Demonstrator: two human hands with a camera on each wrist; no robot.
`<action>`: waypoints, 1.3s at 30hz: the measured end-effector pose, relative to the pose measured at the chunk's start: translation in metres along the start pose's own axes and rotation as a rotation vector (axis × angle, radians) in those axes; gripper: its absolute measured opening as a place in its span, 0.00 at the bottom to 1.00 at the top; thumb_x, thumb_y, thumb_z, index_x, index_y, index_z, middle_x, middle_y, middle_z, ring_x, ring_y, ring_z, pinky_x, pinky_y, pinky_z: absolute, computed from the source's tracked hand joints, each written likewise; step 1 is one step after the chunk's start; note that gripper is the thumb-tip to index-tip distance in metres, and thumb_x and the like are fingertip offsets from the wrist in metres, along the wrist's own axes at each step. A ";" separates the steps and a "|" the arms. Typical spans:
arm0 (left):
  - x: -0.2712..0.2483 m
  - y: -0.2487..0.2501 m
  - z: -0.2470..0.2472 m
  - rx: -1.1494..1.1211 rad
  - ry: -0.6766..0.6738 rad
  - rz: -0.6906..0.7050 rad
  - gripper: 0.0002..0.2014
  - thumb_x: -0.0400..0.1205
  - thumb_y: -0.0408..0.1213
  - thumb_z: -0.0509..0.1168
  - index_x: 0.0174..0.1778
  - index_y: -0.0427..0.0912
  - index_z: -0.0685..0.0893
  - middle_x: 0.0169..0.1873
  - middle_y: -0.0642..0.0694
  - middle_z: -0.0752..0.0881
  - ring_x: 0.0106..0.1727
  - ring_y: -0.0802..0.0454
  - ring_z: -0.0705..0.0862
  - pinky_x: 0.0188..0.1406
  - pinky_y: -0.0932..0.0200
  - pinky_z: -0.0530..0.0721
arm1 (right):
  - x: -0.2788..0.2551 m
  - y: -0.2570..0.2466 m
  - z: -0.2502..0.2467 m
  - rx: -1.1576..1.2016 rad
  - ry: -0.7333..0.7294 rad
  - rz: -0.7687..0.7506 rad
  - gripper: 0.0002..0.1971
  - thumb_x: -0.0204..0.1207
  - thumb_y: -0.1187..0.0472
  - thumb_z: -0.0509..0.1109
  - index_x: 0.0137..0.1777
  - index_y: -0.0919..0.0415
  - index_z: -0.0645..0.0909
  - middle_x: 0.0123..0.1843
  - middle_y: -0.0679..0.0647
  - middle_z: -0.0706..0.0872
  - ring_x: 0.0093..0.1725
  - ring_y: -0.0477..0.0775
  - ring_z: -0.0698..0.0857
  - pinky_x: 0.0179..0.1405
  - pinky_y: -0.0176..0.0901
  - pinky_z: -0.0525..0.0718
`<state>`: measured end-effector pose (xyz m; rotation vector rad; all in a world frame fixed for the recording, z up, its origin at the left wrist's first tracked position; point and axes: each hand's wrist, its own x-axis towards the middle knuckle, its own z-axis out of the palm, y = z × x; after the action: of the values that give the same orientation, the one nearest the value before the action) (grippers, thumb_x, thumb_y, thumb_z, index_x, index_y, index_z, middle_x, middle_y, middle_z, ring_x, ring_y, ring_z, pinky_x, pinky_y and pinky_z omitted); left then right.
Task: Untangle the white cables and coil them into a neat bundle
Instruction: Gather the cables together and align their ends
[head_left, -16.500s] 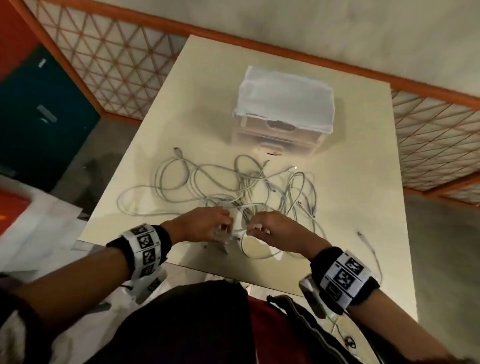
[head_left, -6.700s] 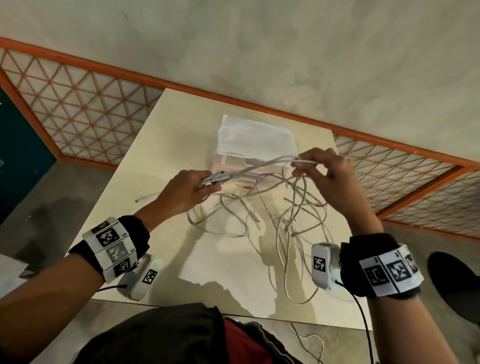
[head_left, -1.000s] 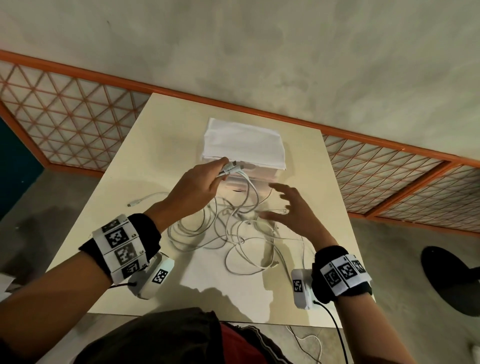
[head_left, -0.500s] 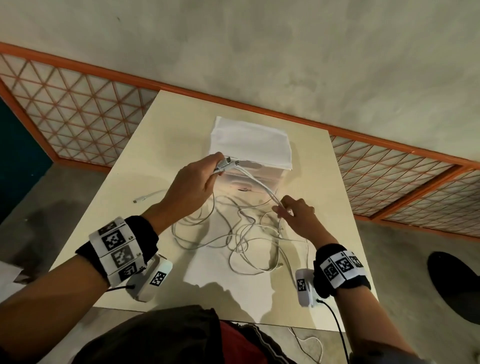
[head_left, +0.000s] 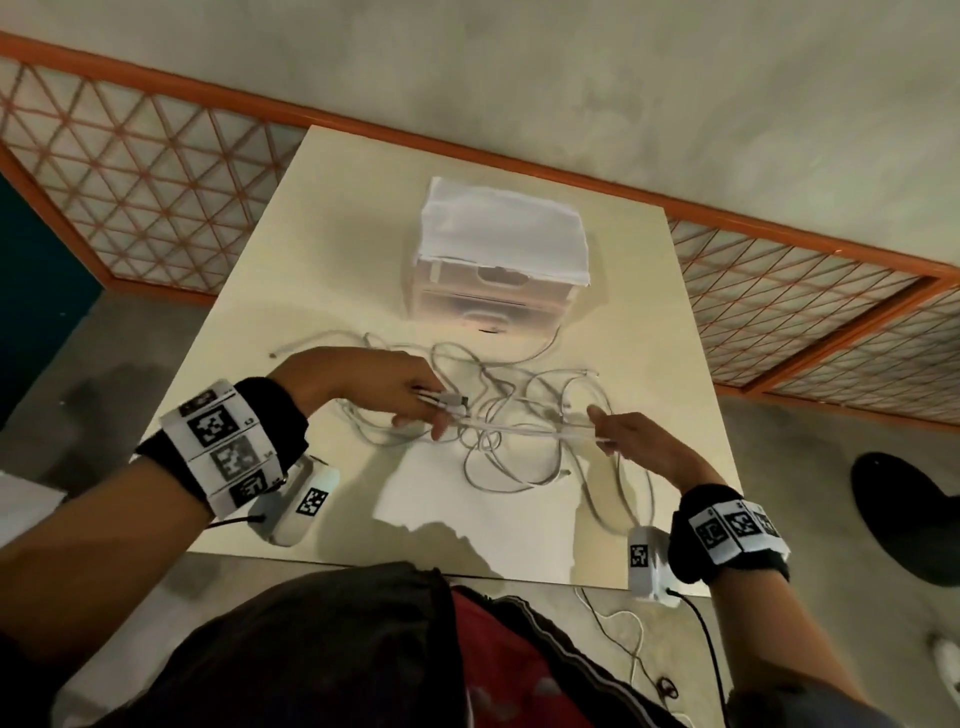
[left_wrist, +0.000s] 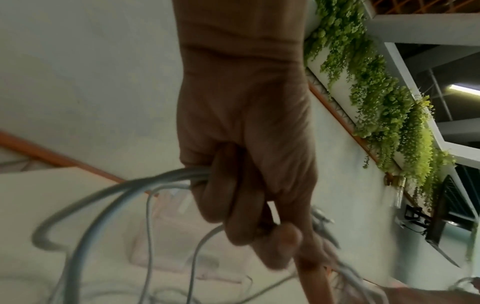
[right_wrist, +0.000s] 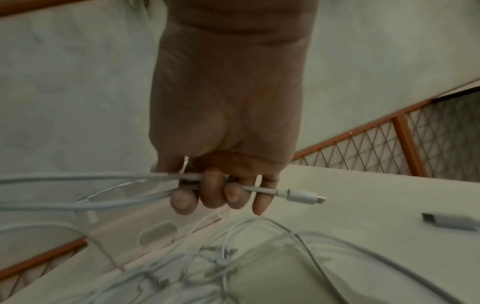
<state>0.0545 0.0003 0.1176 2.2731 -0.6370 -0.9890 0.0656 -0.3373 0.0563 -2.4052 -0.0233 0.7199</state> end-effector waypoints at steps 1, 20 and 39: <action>0.004 -0.002 0.007 -0.018 -0.100 -0.006 0.10 0.82 0.43 0.63 0.46 0.45 0.89 0.23 0.53 0.79 0.26 0.66 0.78 0.35 0.73 0.73 | -0.001 0.006 0.008 -0.025 -0.035 0.025 0.29 0.77 0.35 0.59 0.30 0.60 0.81 0.32 0.51 0.83 0.37 0.52 0.80 0.45 0.46 0.74; 0.015 -0.004 0.047 -0.262 -0.120 -0.083 0.11 0.82 0.49 0.62 0.46 0.47 0.85 0.53 0.43 0.87 0.24 0.58 0.70 0.23 0.64 0.69 | 0.048 0.005 0.060 -0.252 0.304 -0.048 0.17 0.76 0.56 0.71 0.65 0.56 0.80 0.64 0.66 0.77 0.67 0.69 0.74 0.67 0.58 0.71; 0.023 0.015 0.022 -0.571 0.555 0.165 0.12 0.88 0.35 0.47 0.46 0.43 0.75 0.35 0.50 0.73 0.33 0.62 0.72 0.35 0.67 0.73 | 0.005 -0.127 -0.033 0.376 0.185 -0.563 0.05 0.80 0.68 0.66 0.52 0.67 0.74 0.37 0.59 0.85 0.29 0.43 0.82 0.31 0.30 0.77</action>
<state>0.0489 -0.0319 0.1043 1.8181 -0.2487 -0.3568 0.1057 -0.2527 0.1480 -1.9542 -0.4318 0.2126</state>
